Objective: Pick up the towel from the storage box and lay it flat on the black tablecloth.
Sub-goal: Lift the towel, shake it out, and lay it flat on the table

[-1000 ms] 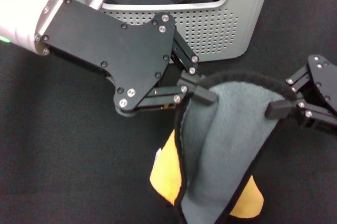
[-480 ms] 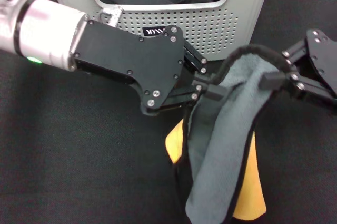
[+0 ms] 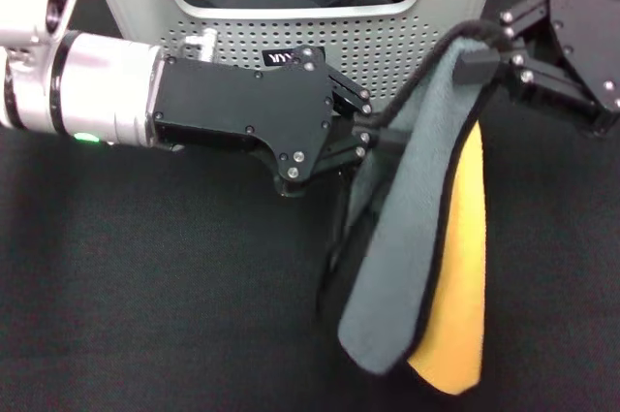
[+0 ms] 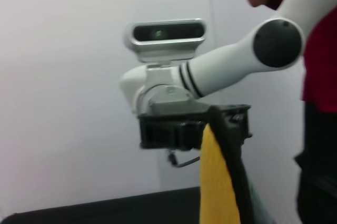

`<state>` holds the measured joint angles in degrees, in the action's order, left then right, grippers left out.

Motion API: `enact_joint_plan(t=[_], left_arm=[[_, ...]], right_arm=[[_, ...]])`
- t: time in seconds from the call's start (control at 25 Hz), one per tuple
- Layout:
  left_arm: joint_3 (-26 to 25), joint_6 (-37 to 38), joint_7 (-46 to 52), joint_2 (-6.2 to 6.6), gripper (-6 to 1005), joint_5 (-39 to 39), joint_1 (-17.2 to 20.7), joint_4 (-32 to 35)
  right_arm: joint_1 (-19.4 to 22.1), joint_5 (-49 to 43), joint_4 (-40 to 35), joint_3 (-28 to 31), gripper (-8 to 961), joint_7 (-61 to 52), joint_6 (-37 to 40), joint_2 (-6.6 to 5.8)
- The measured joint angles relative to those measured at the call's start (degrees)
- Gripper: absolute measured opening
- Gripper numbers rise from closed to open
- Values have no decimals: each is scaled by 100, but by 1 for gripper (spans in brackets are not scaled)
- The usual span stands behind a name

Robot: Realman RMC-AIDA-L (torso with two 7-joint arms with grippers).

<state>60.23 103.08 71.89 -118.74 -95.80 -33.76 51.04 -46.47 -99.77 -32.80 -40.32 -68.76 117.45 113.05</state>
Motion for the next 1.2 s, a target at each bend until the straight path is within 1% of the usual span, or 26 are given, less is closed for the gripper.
enact_joint_plan(t=[0.08,0.16,0.48,0.72,0.96,1.2], left_arm=[[-128,-61,-81,-64,49,4,102,-18],[-214,-123,-165,-89,49,26,168,-116],[-388,-309,-499,-95,47,139,167,-750],[-389,-427,-627,-95,46,212,178,-978],[-389,-548,-669,-95,44,211,154,-1160],[-389,-606,-728,-95,43,222,189,-1189]], right_arm=[[-5,88,-142,-4,14,-91,-1,4],[-6,153,-275,4,14,-191,-10,-2],[-3,394,-768,13,14,-489,-37,-56],[65,684,-932,16,14,-581,54,-106],[200,1192,-941,16,14,-691,243,-252],[397,1507,-955,15,13,-772,281,-398]])
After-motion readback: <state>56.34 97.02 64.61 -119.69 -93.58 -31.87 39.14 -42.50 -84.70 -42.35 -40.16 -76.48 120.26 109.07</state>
